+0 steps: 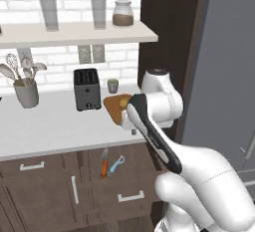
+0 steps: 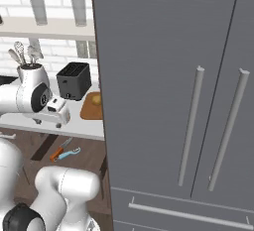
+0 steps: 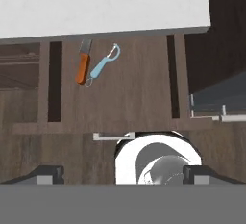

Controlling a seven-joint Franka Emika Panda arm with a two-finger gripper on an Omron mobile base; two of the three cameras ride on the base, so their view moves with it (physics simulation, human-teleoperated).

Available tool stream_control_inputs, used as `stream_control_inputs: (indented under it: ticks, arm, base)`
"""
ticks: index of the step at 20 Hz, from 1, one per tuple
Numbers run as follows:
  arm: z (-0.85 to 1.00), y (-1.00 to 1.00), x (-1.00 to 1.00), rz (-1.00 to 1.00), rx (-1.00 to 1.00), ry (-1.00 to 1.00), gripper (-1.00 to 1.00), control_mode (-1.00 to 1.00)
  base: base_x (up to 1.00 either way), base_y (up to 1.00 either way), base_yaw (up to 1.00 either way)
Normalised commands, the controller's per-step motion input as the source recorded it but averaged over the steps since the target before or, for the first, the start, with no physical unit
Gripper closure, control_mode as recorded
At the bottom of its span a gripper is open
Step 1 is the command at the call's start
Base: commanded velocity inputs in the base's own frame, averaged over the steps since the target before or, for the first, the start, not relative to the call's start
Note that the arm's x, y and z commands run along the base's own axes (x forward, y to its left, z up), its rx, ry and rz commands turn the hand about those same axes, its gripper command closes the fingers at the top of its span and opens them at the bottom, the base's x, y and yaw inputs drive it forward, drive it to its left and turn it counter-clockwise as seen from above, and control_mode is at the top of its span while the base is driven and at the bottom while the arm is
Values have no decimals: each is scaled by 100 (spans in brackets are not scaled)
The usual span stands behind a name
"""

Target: Place the appropriate cutting tool for cutting the potato skin on the cutting board.

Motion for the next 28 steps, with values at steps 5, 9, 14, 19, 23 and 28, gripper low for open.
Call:
stream_control_inputs:
  ticks: [5, 9, 14, 19, 23, 28]
  arm:
    - [-81, 46, -3, -5, -1, 15, -100, -100]
    - [-78, 6, 0, 0, 0, 21, -100, -100]
    - [-86, 13, 22, 0, -10, 13, -100, -100]
    - [-61, 5, 41, 0, -13, 0, -100, -100]
    - [-42, 3, 49, 0, -4, 0, -100, -100]
    - [-37, 6, 27, 1, 0, 1, -100, -100]
  base:
    - [0, 0, 0]
    - [0, 0, 0]
    - [0, 0, 0]
    - [0, 0, 0]
    - [0, 0, 0]
    - [0, 0, 0]
